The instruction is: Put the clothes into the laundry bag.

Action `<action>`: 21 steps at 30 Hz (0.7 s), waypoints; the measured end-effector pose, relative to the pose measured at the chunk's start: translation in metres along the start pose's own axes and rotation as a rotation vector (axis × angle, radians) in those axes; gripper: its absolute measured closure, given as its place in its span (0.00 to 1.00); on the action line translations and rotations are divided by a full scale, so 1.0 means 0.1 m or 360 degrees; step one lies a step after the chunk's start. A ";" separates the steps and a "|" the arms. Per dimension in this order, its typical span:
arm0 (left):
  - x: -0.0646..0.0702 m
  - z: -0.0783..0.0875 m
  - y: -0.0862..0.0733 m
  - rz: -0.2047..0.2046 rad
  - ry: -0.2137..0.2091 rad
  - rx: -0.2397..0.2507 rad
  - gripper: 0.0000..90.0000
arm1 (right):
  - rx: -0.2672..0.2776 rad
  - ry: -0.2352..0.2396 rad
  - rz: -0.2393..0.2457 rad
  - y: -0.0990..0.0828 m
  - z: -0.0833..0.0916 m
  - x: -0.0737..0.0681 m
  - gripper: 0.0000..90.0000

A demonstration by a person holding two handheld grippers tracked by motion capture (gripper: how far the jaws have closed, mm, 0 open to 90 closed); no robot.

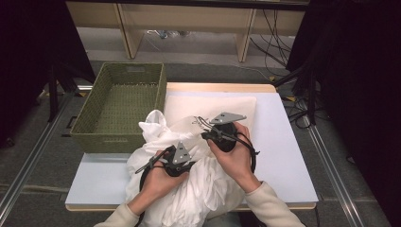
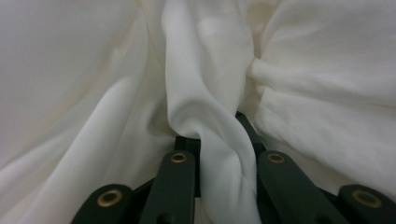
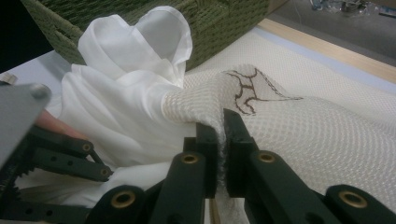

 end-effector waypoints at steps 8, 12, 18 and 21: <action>0.14 0.34 0.44 0.0091 -0.0134 0.0419 0.92 | 0.0024 0.0027 -0.0011 0.02 0.00 -0.01 0.97; 0.05 0.20 0.55 -0.0001 -0.0072 0.0375 0.92 | 0.0085 0.0019 -0.0028 0.08 0.12 -0.02 0.98; -0.23 -0.17 0.41 0.0018 0.0045 0.0188 0.91 | 0.0088 0.0053 0.0003 0.07 0.10 -0.06 0.98; -0.32 -0.29 0.33 0.0105 0.0055 0.0214 0.89 | 0.0048 0.0054 0.0003 0.03 0.05 -0.07 0.98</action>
Point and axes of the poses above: each handheld gripper's, and its own axes: z roughly backward along the jaws, y roughly out of its top, x roughly to its right, the point moved 4 cm from there along -z, roughly forward along the jaws, and after that the axes turned 13 degrees about -y, right-handed, at the moved point
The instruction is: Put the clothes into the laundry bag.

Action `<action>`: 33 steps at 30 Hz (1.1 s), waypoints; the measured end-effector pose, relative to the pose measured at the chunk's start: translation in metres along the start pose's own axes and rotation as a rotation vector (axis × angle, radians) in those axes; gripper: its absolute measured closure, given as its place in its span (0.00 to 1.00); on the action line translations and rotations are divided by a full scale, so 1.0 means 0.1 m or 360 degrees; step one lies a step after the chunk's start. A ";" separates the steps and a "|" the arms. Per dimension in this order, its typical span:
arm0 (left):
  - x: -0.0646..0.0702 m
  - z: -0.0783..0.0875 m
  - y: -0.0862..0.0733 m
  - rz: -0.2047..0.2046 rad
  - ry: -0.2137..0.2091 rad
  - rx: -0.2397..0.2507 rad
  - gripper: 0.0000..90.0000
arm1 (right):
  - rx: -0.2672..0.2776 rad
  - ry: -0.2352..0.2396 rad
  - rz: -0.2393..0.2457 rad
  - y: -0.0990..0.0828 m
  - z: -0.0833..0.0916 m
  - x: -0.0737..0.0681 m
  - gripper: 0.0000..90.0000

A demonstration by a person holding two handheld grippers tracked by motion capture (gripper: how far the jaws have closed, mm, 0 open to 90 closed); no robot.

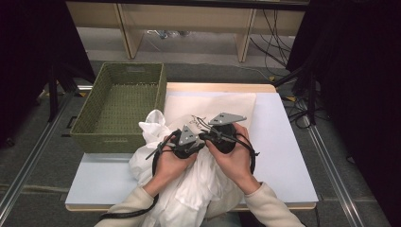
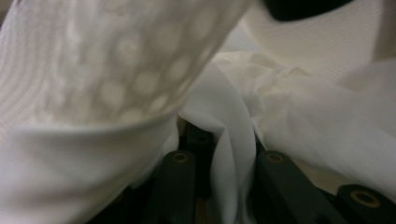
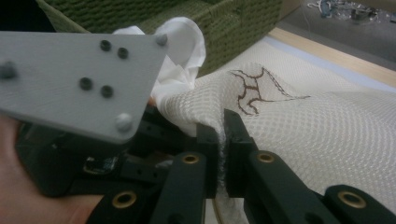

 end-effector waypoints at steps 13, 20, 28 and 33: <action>0.30 0.64 0.08 -0.0074 -0.0077 0.0085 0.34 | -0.0015 -0.0020 -0.0015 -0.01 -0.02 0.09 0.97; 0.34 0.73 -0.08 -0.0160 -0.0136 -0.0095 0.31 | -0.0022 -0.0040 -0.0018 -0.01 -0.02 0.10 0.97; 0.29 0.36 -0.37 -0.0108 -0.0167 -0.0274 0.51 | -0.0010 -0.0043 0.0012 -0.02 -0.03 0.10 0.97; 0.26 0.29 -0.40 -0.0122 -0.0151 -0.0331 0.71 | -0.0033 -0.0037 -0.0020 -0.03 -0.03 0.09 0.97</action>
Point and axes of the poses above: each handheld gripper's, and its own axes: z roughly backward along the jaws, y roughly out of its top, x roughly to its right, the point moved 4 cm from there along -z, roughly forward along the jaws, and after that the axes turned 13 degrees about -y, right-handed, at the moved point
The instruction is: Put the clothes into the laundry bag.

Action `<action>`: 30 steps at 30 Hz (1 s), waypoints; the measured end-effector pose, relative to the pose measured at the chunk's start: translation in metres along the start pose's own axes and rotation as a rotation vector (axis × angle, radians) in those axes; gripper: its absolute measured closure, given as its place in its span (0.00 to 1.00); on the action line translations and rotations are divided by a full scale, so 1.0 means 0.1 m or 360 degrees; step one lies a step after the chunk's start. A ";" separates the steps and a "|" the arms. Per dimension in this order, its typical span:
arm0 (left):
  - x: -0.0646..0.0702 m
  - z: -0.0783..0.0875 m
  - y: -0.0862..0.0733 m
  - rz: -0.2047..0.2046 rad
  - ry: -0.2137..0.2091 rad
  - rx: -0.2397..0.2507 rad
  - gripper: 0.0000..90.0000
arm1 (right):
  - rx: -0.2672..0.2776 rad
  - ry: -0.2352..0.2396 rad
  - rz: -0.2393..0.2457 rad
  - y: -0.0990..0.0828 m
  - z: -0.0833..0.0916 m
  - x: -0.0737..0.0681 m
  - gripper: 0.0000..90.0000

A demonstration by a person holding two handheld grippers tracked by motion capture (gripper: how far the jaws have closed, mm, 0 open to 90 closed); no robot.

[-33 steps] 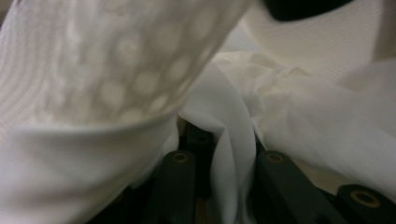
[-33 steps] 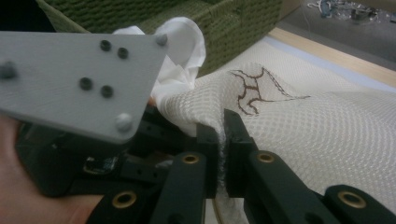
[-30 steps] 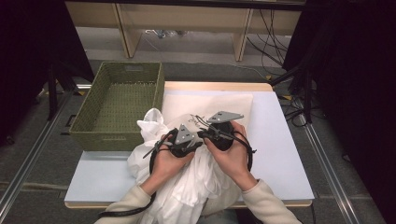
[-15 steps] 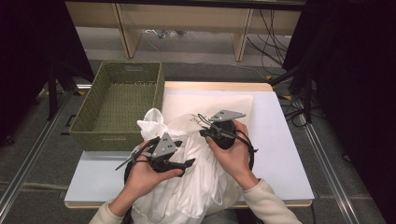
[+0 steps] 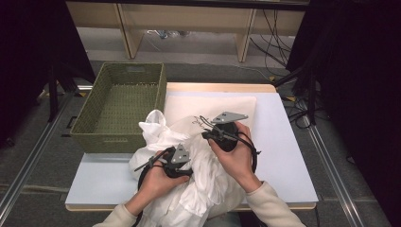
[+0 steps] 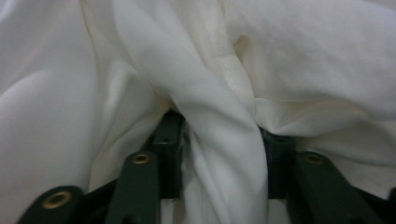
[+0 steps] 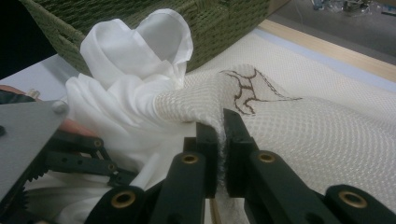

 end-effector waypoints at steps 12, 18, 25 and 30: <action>0.08 0.27 0.22 0.0152 -0.0067 0.0389 0.94 | 0.0013 -0.0005 0.0018 0.00 0.00 -0.02 0.97; 0.15 0.41 0.58 0.0038 -0.0014 0.0535 0.94 | 0.0077 0.0030 -0.0004 0.08 0.15 -0.10 0.98; -0.23 0.04 0.61 0.0069 0.0171 0.0426 0.93 | 0.0111 0.0079 0.0023 0.11 0.21 -0.14 0.98; -0.38 -0.11 0.49 0.0096 0.0177 0.0349 0.90 | 0.0047 0.0061 -0.0017 0.03 0.06 -0.10 0.98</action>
Point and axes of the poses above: each handheld gripper's, and its own axes: z roughly backward along the jaws, y roughly out of its top, x roughly to its right, the point moved 4 cm from there along -z, roughly forward along the jaws, and after that the axes turned 13 degrees about -y, right-handed, at the moved point
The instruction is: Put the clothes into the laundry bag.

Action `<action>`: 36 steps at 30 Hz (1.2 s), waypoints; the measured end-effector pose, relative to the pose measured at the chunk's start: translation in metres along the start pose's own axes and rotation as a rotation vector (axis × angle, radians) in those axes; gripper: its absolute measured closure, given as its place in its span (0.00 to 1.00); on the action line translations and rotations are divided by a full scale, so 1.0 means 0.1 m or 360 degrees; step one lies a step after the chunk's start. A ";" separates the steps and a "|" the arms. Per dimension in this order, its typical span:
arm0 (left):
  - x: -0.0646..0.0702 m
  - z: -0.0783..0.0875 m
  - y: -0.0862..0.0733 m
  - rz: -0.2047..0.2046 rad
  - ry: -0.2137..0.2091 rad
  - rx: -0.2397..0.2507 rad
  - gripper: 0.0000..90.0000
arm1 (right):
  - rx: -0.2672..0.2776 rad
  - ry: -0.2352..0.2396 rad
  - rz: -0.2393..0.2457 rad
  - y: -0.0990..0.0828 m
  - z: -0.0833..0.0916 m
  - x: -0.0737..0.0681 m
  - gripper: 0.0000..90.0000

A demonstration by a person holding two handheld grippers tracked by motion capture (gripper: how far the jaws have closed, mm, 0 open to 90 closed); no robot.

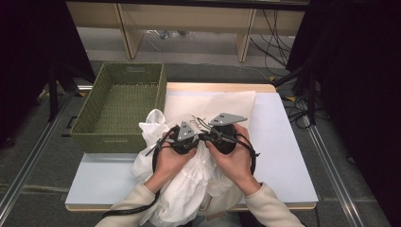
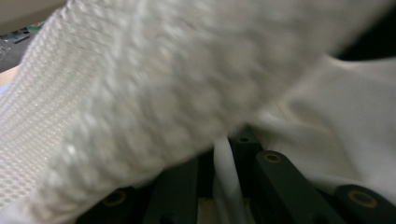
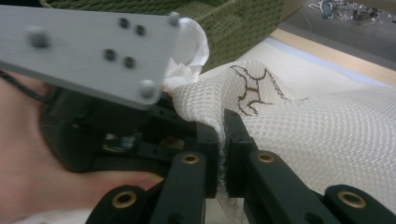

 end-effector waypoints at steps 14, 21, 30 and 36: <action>0.33 0.59 0.05 -0.0052 -0.0069 0.0054 0.40 | 0.0007 -0.0037 0.0008 0.02 0.02 0.08 0.98; 0.57 0.79 0.02 -0.0084 -0.0161 0.0001 0.30 | -0.0002 -0.0052 0.0017 0.03 0.01 0.10 0.98; 0.38 0.34 -0.31 -0.0065 -0.0102 -0.0268 0.32 | 0.0002 -0.0042 0.0010 0.02 0.01 0.09 0.97; 0.34 0.21 -0.37 -0.0112 -0.0071 -0.0400 0.59 | -0.0022 -0.0047 0.0023 0.01 0.00 0.09 0.97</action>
Point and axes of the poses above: each handheld gripper's, and its own axes: z roughly backward along the jaws, y roughly out of its top, x roughly to its right, the point moved 4 cm from there along -z, roughly forward along the jaws, and after that the axes turned 13 degrees about -y, right-handed, at the moved point
